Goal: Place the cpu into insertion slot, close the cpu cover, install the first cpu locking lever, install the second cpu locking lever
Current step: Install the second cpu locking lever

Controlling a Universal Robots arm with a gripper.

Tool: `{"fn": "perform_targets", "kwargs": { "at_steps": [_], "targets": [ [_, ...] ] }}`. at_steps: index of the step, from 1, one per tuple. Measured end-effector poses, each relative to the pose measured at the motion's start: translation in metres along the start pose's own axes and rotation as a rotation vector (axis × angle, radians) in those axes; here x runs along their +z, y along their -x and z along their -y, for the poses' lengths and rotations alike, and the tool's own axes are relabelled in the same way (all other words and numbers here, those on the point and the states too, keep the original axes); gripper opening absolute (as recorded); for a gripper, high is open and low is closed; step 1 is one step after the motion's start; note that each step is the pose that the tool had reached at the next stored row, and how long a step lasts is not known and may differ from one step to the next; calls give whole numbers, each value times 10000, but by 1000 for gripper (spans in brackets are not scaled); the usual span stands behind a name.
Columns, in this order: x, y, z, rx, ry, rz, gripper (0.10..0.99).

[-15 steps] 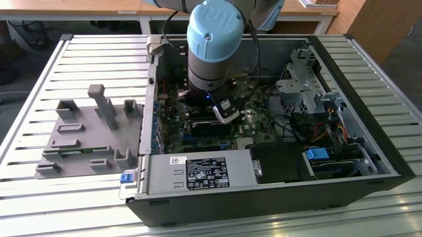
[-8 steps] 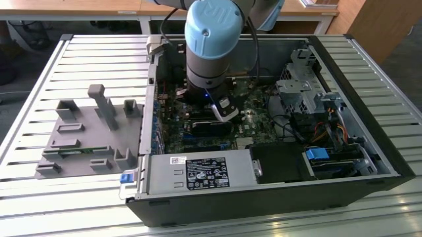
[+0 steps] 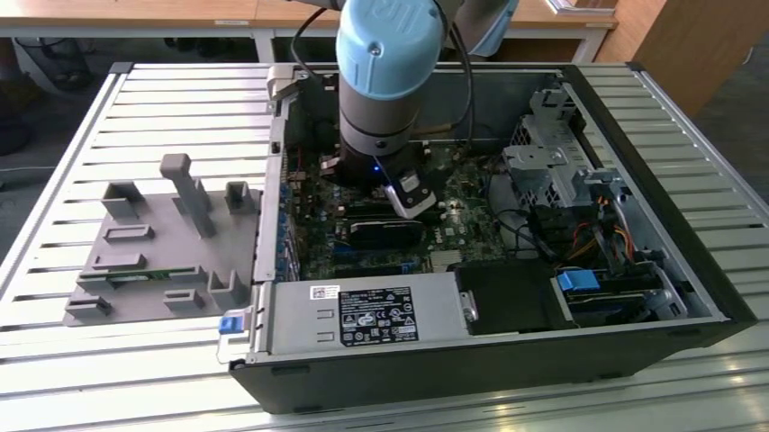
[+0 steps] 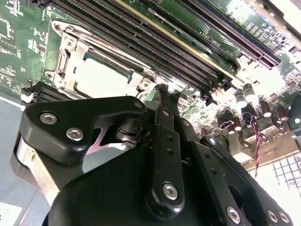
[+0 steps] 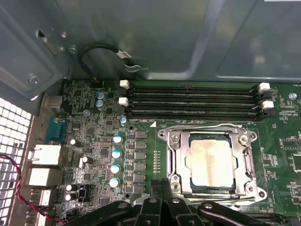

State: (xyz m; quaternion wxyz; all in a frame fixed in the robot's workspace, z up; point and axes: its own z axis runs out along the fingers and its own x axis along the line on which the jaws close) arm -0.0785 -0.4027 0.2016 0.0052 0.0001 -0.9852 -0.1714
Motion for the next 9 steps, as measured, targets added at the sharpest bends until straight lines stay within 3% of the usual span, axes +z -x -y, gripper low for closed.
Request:
{"fn": "perform_targets", "kwargs": {
  "at_steps": [9],
  "targets": [
    [-43, 0, -16, 0, 1, 1, 106]
  ]
}}
